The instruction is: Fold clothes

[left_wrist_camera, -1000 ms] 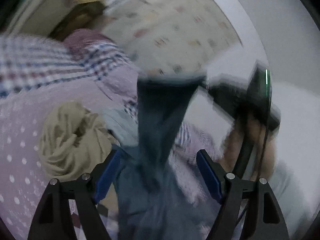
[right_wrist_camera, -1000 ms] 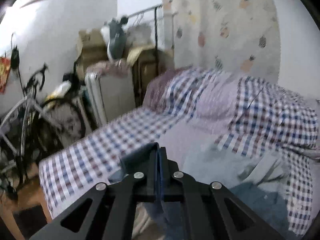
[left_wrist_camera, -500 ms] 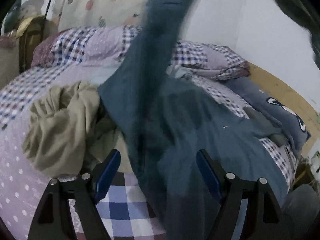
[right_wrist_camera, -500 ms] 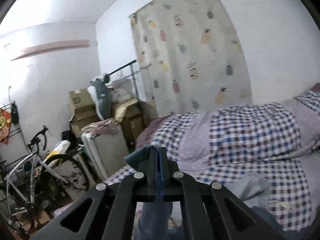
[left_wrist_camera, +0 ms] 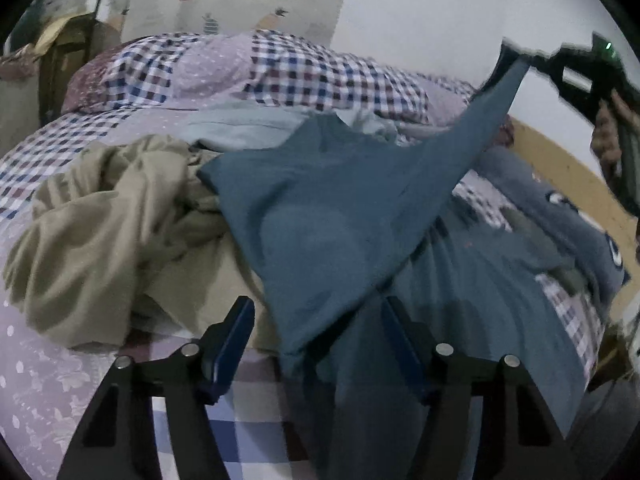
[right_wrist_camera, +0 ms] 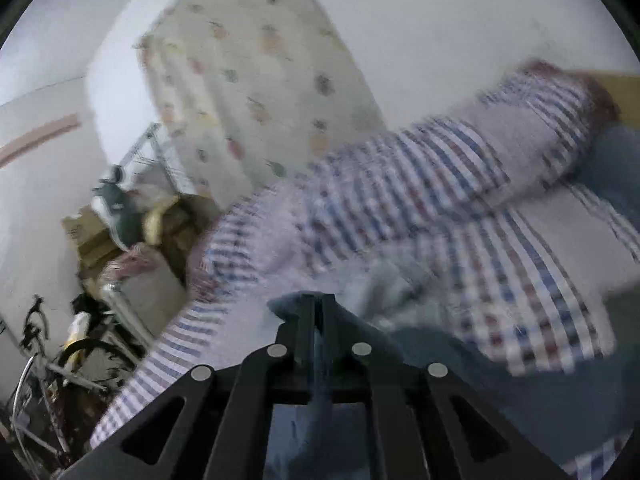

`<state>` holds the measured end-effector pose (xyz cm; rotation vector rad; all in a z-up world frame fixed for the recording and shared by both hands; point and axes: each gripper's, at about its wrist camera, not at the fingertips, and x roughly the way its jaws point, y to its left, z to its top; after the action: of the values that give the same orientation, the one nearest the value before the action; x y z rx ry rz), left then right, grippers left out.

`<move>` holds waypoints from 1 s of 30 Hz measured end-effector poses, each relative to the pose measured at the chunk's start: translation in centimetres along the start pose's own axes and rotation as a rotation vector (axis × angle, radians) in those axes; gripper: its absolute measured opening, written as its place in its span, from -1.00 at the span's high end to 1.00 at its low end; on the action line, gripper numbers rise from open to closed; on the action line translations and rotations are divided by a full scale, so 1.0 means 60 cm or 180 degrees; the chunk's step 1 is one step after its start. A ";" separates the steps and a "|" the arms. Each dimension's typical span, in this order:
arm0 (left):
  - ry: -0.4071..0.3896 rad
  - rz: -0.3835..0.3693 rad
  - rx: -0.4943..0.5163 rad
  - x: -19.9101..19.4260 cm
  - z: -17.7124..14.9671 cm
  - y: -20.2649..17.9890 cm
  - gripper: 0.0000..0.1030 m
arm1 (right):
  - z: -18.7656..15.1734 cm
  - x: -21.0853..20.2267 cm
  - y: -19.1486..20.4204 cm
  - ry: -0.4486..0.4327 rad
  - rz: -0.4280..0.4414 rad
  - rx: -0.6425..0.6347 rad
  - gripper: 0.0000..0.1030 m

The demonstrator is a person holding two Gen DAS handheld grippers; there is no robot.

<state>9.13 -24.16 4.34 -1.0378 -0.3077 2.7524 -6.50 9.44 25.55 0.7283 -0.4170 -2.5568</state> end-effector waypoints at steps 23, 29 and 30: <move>0.0060 -0.0032 0.0055 0.039 0.001 -0.012 0.23 | -0.127 0.192 -0.202 0.1224 -0.0912 0.0390 -0.02; 0.0068 -0.0054 0.0030 0.041 0.002 -0.010 0.25 | -0.130 0.236 -0.215 0.1280 -0.1080 0.0678 -0.02; 0.0070 -0.0051 0.0034 0.041 0.002 -0.011 0.25 | -0.129 0.240 -0.222 0.1276 -0.1111 0.0761 -0.02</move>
<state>7.30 -22.96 3.05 -1.0575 -0.2966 2.7235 -17.59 12.45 7.86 1.4832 -0.4995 -2.6002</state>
